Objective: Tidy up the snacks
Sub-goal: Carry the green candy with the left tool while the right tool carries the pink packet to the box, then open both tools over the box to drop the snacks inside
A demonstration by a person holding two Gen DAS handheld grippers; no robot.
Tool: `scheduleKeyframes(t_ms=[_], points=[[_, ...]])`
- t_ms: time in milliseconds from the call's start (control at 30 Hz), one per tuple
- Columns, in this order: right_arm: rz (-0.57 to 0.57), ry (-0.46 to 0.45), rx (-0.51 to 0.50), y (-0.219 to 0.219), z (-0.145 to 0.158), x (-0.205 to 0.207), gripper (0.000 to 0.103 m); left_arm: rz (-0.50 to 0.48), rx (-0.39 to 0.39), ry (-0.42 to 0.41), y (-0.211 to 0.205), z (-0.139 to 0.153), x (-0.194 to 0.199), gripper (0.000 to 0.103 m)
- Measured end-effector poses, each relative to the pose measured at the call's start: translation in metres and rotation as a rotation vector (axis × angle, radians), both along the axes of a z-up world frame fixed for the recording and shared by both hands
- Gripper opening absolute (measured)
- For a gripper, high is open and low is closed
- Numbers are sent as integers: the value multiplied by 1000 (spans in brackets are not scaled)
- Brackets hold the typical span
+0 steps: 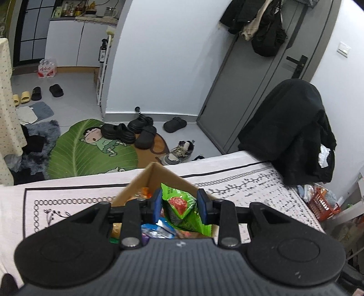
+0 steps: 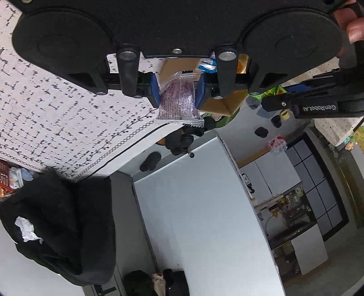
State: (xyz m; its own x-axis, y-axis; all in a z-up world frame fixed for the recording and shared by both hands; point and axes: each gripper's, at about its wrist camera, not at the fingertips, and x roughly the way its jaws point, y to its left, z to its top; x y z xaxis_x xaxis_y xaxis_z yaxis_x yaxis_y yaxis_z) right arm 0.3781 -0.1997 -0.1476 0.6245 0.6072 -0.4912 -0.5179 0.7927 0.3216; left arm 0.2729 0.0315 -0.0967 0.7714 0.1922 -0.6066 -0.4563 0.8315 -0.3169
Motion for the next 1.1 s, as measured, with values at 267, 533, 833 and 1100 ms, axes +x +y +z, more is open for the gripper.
scheduleKeyframes(t_ms=[267,533,833,1100], points=[[47,2,-20,34,-4,-8,33,15,-48,50,30,-14,-2,32],[60,8,-63,58,-15,-15,33,-7,-140,34,45,-25,-1,40],[32,12,-108,67,-22,-14,41,25,-149,48,54,-27,-2,64],[3,-3,-157,55,-10,-20,43,24,-151,83,51,-19,-6,80]])
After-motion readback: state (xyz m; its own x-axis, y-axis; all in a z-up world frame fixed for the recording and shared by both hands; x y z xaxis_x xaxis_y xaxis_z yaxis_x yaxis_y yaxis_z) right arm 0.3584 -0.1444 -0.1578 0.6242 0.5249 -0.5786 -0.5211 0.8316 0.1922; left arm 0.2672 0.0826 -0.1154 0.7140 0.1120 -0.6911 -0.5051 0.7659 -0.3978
